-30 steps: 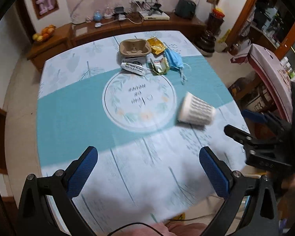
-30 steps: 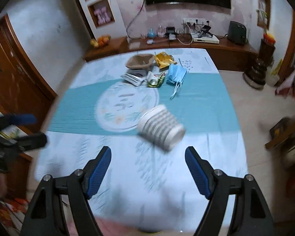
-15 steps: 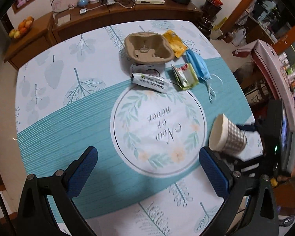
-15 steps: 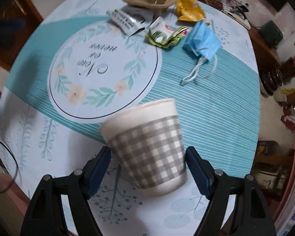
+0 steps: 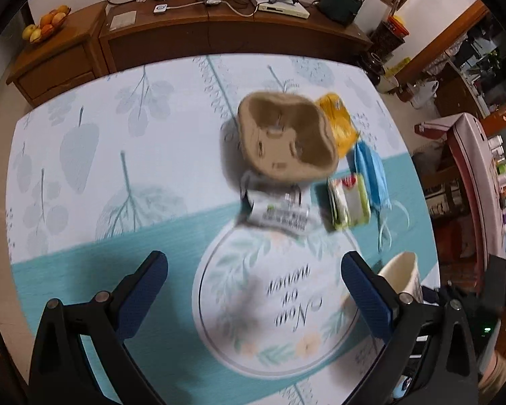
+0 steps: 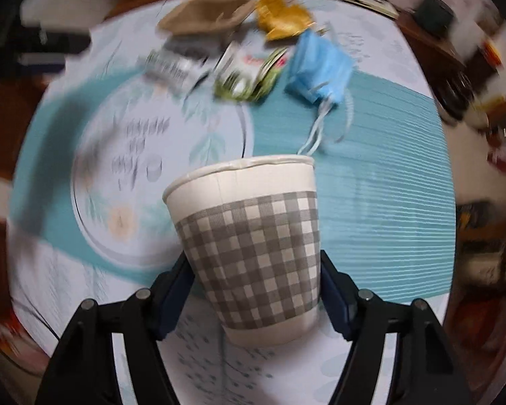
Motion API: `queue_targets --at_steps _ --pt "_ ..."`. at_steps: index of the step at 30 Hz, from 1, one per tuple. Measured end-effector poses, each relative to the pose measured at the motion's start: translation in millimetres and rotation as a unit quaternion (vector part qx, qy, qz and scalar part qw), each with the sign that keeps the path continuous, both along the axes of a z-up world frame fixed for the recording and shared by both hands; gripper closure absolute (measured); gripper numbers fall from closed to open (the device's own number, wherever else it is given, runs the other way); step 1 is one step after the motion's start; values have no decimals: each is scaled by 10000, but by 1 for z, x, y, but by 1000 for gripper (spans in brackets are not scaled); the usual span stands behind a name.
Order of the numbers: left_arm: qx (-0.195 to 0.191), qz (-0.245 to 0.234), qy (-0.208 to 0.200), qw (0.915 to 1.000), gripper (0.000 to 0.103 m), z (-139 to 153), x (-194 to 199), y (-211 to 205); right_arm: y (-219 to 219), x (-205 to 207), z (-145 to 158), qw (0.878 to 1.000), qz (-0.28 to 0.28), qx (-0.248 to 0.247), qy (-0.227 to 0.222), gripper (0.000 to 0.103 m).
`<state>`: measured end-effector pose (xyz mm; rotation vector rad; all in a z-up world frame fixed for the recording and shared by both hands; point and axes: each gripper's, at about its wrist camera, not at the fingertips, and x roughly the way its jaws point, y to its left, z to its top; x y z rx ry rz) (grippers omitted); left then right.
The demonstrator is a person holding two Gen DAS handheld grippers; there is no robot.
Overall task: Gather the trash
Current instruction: 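Grasp the grey-checked paper cup with the right tool while the left grasps the pulp cup holder, then carry paper cup and cup holder down to the black bin and open both tools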
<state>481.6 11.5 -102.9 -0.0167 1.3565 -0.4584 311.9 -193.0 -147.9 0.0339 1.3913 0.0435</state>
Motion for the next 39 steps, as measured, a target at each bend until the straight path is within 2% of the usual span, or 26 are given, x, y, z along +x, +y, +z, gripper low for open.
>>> queue_targets --at_steps 5,8,15,17,19,20,21,22,24,29,33,39 --pt "6 69 111 9999 2 -9 24 -10 -19 10 18 9946 -884 342 -429 33" --pt "14 180 262 9995 12 -21 39 -14 -26 21 24 9908 -1136 454 -579 33" --pt "16 469 219 9987 12 -37 79 -23 -33 34 24 9807 -1690 564 -805 33" --pt "128 438 227 9987 20 -46 88 -31 -34 37 21 9785 -1791 583 -843 33" --pt "250 393 300 9985 42 -56 94 -40 -32 37 20 9769 -1858 571 -882 33" --pt "325 382 368 9981 49 -62 96 -43 -31 38 19 9768 -1870 551 -889 33" --pt "380 383 415 9977 69 -66 97 -46 -29 38 19 9765 -1889 535 -892 33" --pt "380 383 465 9975 84 -71 97 -46 -29 39 18 9764 -1890 543 -894 33" --pt "307 448 441 9976 90 -71 94 -46 -27 37 17 9756 -1917 563 -913 33" --pt "390 424 -83 9983 93 -50 72 -40 -25 31 19 9740 -1943 666 -958 34" --pt "251 365 -163 9989 93 -28 49 -30 -22 21 26 9732 -1912 757 -1033 34" --pt "150 340 -387 9986 93 12 -9 -16 -16 -6 39 9719 -1806 983 -1146 34"
